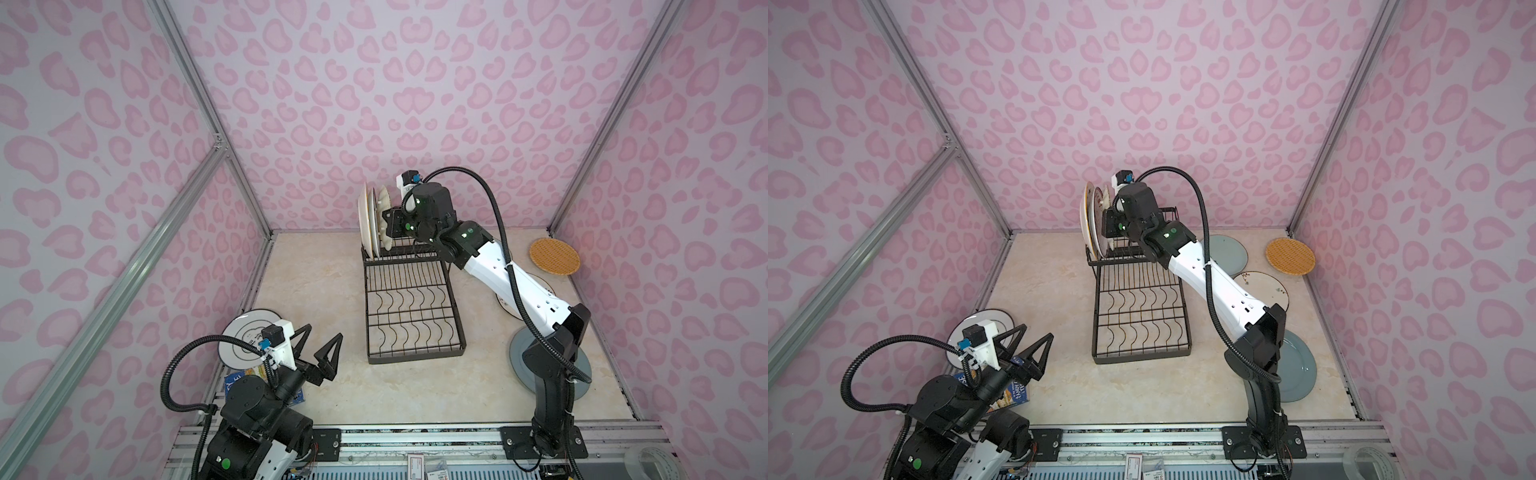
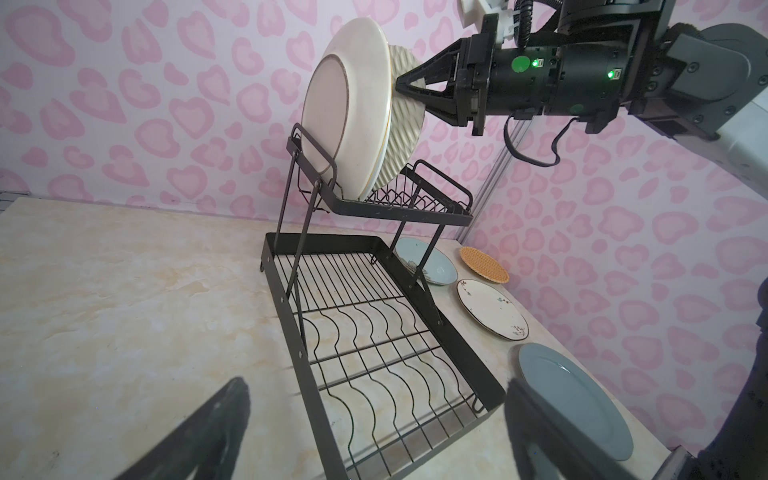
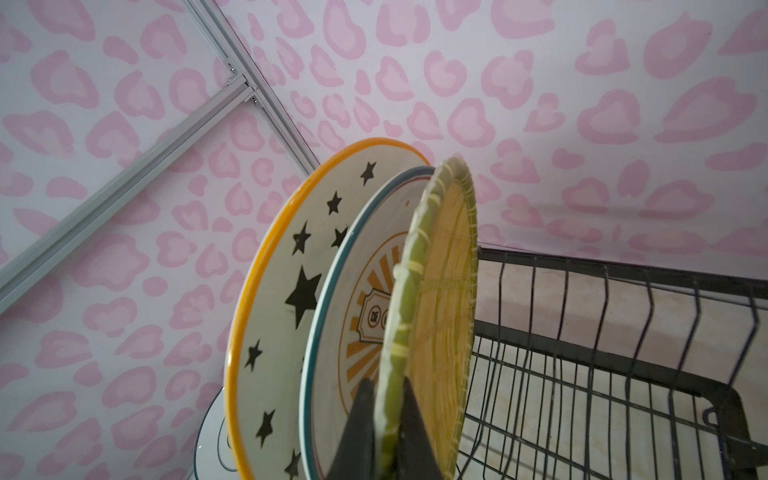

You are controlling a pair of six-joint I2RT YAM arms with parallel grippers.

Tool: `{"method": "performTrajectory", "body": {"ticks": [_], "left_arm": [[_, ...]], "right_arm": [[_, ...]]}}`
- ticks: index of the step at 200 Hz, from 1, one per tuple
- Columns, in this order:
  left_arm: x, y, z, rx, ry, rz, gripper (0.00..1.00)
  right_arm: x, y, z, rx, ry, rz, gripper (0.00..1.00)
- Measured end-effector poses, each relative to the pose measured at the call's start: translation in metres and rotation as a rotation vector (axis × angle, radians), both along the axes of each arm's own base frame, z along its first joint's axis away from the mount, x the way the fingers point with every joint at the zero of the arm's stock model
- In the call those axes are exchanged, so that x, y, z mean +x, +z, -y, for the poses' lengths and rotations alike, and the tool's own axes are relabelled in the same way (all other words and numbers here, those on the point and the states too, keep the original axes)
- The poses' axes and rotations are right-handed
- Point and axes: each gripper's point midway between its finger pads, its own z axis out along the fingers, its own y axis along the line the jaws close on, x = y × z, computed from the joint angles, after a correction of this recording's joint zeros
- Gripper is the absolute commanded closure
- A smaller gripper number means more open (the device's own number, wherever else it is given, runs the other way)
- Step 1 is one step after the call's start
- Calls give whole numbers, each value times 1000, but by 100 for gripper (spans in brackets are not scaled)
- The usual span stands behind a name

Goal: Load the plates into the dish rack
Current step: 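Lower the straw mat into the upper tier slot beside the standing plates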

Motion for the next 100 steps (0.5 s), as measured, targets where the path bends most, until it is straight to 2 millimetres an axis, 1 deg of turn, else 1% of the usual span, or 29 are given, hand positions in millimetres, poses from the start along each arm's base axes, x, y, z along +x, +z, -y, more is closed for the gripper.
{"method": "performTrajectory", "body": {"ticks": [62, 100], "left_arm": [[-1, 0, 0, -1, -4, 1, 3], [-1, 0, 0, -1, -3, 1, 3]], "right_arm": [[4, -4, 2, -6, -28, -10, 100], [6, -14, -1, -16, -32, -28, 100]]}}
